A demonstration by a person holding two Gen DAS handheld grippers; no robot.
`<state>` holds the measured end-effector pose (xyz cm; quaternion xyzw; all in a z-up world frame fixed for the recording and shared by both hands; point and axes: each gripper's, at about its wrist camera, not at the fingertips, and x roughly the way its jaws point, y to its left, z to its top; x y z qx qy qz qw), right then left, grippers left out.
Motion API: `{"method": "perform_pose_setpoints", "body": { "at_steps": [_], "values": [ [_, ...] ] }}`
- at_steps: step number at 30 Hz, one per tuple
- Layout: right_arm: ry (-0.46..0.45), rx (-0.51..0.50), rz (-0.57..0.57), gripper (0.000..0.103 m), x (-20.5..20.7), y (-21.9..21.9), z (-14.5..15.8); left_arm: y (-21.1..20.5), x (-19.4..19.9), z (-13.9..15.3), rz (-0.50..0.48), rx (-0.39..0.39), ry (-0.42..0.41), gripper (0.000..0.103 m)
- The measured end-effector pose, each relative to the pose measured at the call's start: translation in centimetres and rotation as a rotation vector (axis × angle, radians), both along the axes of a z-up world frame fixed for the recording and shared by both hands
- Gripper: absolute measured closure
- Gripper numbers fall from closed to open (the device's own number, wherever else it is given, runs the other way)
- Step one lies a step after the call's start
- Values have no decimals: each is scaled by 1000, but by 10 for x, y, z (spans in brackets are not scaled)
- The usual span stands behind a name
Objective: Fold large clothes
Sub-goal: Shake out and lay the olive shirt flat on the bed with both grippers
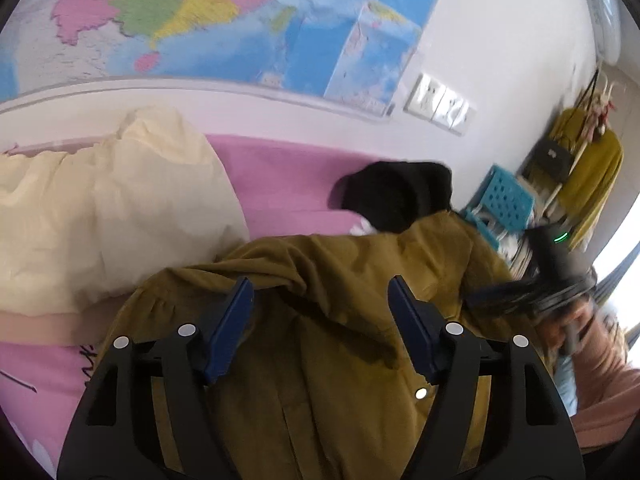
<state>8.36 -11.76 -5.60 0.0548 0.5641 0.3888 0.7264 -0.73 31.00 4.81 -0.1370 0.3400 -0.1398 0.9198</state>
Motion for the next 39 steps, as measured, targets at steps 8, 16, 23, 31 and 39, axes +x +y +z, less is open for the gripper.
{"method": "perform_pose_setpoints", "body": {
  "at_steps": [8, 16, 23, 31, 39],
  "values": [
    [2, 156, -93, 97, 29, -7, -3, -55, 18, -52, -247, 7, 217, 32],
    [-149, 360, -154, 100, 68, -8, 78, -65, 96, -47, -268, -72, 236, 82],
    [-119, 398, -266, 95, 150, 10, 84, -20, 168, -1, 10, -113, 108, 71],
    [-142, 276, -327, 31, 170, 7, 61, -24, 131, 23, -50, -35, -22, 49],
    [-146, 255, -122, 31, 103, -18, 60, -106, 48, -29, -500, 113, 82, 39]
  ]
}}
